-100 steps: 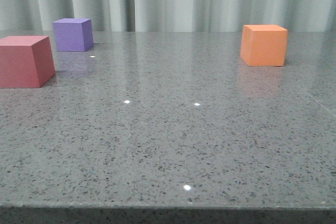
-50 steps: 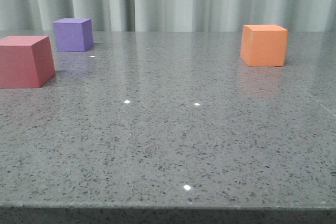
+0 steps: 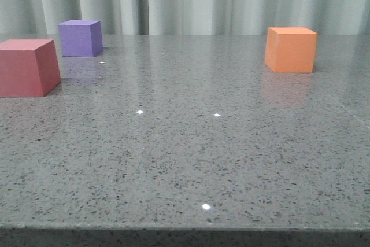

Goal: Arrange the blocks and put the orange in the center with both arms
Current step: 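Move the right gripper toward the orange cube, then lower the open right gripper around the orange cube and close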

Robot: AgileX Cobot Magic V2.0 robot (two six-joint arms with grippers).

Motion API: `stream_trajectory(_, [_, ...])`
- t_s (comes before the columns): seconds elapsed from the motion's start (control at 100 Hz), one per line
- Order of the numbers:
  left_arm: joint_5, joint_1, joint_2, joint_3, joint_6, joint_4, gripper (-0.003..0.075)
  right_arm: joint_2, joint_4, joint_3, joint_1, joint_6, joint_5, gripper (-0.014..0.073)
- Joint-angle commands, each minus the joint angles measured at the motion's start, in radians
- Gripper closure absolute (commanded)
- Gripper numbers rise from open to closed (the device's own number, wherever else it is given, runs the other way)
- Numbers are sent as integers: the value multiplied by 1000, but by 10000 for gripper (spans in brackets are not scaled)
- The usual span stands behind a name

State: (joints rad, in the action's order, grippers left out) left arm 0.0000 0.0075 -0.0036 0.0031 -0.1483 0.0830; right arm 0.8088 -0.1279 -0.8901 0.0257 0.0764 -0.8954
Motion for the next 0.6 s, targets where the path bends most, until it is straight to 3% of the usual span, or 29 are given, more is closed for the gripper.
stream_trajectory(0.0, [-82,1,-37,42,0,-2,741,47,-20,-61,24,-10,81,-59])
stream_trajectory(0.23, [-82,1,-37,42,0,-2,741,257,-19,-207,109,-10,167,-59])
stream_trajectory(0.59, [-82,1,-37,42,0,-2,741,657,25,-515,118,-10,186,-59])
